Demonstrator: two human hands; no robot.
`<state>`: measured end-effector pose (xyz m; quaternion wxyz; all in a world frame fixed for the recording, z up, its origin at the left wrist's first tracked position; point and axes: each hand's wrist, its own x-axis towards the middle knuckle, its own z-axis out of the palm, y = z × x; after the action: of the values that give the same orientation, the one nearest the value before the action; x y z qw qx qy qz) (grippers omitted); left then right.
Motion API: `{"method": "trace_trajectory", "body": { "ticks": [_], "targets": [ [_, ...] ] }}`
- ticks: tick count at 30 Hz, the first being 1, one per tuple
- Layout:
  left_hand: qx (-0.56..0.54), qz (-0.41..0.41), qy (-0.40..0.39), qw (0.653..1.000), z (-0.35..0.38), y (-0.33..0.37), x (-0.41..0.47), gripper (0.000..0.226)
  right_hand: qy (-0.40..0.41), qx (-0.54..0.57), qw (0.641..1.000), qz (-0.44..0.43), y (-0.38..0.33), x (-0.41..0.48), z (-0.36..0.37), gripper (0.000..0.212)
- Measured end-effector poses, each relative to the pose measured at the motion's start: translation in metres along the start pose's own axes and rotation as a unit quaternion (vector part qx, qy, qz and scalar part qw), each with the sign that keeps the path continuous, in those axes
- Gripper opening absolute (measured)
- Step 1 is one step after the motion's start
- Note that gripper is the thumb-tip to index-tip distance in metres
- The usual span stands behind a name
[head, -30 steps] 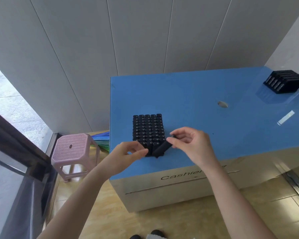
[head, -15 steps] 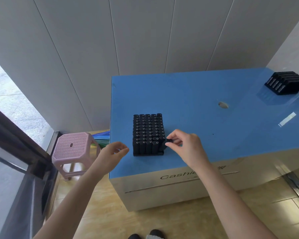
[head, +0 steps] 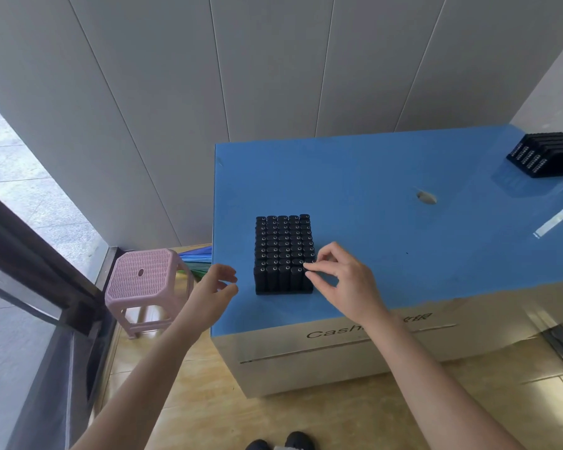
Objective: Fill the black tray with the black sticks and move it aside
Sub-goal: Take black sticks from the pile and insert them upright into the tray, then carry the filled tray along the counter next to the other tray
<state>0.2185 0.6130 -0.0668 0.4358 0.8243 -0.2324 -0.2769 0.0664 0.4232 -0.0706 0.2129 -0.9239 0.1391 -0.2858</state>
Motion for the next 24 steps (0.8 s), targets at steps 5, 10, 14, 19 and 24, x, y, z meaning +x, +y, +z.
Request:
{"method": "trace_trajectory", "body": {
  "ticks": [5,10,14,19,24],
  "targets": [
    [-0.118,0.001,0.008,0.993,0.001,0.0,0.003,0.027,0.06,0.289,0.918,0.264,-0.005,-0.007,0.011,0.029],
    [-0.306,-0.055,-0.035,0.95,0.037,0.01,0.028,0.041,-0.045,0.418,0.798,0.431,-0.018,0.007,0.035,0.052],
    [-0.327,-0.04,-0.039,0.943,0.055,0.018,0.028,0.045,-0.064,0.451,0.759,0.465,-0.026,0.013,0.038,0.056],
    [-0.363,-0.03,-0.056,0.93,0.055,0.019,0.02,0.052,-0.051,0.456,0.753,0.472,-0.038,0.01,0.03,0.054],
    [-0.362,-0.023,-0.056,0.93,0.061,0.013,-0.007,0.055,-0.012,0.473,0.741,0.477,-0.045,-0.015,0.035,0.051]
  ]
}}
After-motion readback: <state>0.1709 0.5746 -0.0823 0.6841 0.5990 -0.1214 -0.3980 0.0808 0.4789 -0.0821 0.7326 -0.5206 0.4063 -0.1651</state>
